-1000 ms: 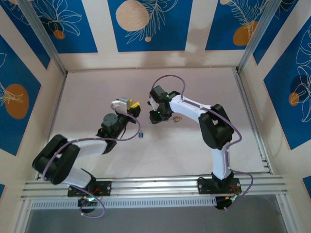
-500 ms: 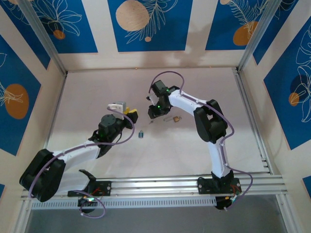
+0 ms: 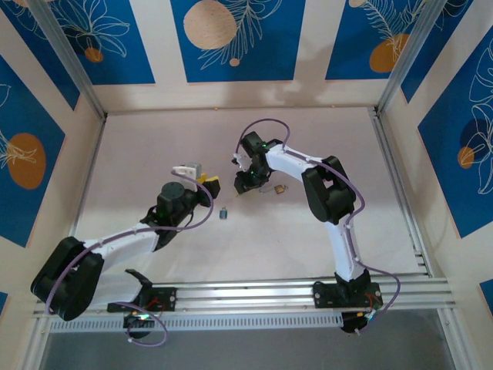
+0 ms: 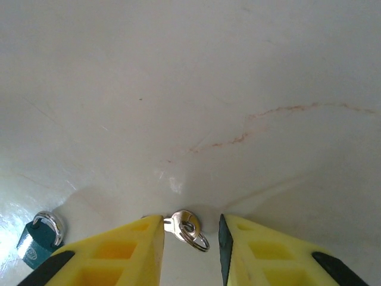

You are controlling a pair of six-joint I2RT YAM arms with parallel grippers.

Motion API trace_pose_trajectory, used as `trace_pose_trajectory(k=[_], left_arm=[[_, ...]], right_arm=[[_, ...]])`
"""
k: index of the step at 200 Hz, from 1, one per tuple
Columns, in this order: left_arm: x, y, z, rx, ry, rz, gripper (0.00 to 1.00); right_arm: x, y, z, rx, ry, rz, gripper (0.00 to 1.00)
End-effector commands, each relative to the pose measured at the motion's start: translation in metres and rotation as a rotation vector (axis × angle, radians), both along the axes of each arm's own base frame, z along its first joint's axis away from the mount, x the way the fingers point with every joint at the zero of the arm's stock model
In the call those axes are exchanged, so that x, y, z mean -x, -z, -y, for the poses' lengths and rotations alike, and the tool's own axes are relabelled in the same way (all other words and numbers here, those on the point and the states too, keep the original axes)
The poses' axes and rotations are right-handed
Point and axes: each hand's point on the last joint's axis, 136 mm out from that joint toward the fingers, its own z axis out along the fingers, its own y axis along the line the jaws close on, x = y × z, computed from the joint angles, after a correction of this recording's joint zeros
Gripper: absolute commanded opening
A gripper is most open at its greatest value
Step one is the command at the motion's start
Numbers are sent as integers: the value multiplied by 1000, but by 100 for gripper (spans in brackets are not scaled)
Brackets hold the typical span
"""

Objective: Unlock with the key

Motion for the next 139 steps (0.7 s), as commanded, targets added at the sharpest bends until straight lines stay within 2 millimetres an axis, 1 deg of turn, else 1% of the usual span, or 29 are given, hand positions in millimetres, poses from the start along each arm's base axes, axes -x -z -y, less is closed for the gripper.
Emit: trace_pose_trajectory(k=[1,37,67,87,112,139], left_arm=[[2,-1,-1,11,11,0,49],[3,0,0,7,19,0,49],[3,0,1,7,23,-1,49],[3,0,1,4,25,-2,49],[4,0,1,2,27,-1,49],[3,-1,0,-1,22,3,49]], right_arm=[[6,-1,-3,-25,-16,-32,30],[4,-5,1,-13,-4,-16,19],[4,-12,3,-11,-1,10,9],[3,-15,4,-11,4,19,3],[2,-24,3,-15,11,48,0],[0,-44,3,-36,26,96,0]])
